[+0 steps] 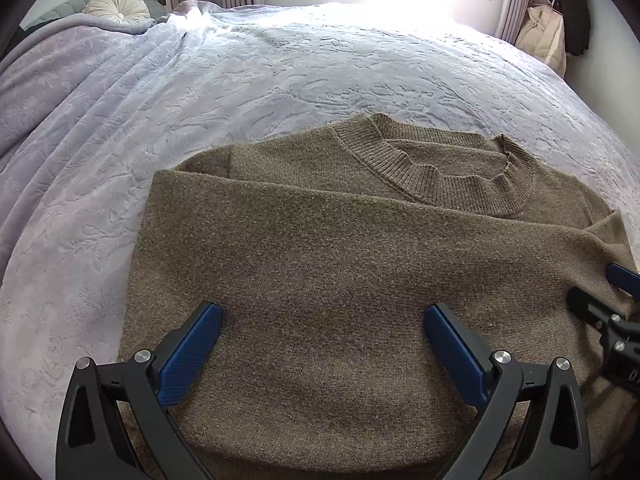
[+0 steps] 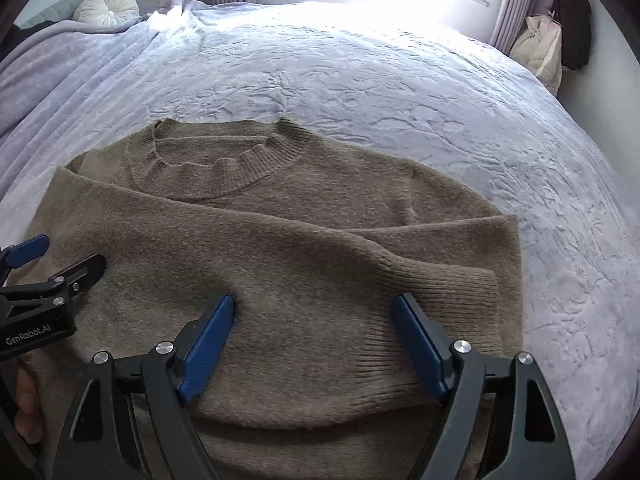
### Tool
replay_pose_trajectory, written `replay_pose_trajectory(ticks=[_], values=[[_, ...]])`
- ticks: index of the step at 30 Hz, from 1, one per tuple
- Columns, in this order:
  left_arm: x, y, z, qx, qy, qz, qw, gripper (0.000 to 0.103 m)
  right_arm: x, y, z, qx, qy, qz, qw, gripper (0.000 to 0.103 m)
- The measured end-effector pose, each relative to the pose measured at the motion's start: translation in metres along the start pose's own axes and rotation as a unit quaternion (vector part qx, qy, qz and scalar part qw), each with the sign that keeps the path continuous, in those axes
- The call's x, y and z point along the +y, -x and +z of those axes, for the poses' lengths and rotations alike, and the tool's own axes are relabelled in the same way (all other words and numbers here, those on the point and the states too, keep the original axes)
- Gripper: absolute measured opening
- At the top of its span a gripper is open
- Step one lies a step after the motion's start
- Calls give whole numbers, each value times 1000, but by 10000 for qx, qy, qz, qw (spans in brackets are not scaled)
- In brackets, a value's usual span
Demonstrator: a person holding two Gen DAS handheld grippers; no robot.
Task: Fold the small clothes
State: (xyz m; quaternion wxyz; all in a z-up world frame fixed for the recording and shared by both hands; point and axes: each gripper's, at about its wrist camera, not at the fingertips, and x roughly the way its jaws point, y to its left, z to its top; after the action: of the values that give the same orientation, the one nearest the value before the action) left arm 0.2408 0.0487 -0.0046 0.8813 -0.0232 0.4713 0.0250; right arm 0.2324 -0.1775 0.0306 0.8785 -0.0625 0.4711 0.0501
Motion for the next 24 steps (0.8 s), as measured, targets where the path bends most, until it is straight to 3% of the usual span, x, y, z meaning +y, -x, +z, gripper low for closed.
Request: replay_pose_trajectory(ticks=[7,10,13,16,19,24], values=[[18,24,-4,-32,113,111,9999,102,-24,12,1,88,-461,-357,9983,84],[14,26,-4,85,203,-317,9993,102,-11,21,0,-24,-562,37,9984,85],[2,11,-10,223,-97,-40,9997,102,35,11,-2,182,38,575,9982,85],[20,11,-16,268,125,-257,9992,102,58,7,-15,74,704,305,9970,85],[38,23,-28,177,-10,-273,9995,102,24,13,-25,60,388,535,9978,85],[49,38,-39,151,-69,-69,9998,102,-46,26,-39,23,-128,434,9990,85]])
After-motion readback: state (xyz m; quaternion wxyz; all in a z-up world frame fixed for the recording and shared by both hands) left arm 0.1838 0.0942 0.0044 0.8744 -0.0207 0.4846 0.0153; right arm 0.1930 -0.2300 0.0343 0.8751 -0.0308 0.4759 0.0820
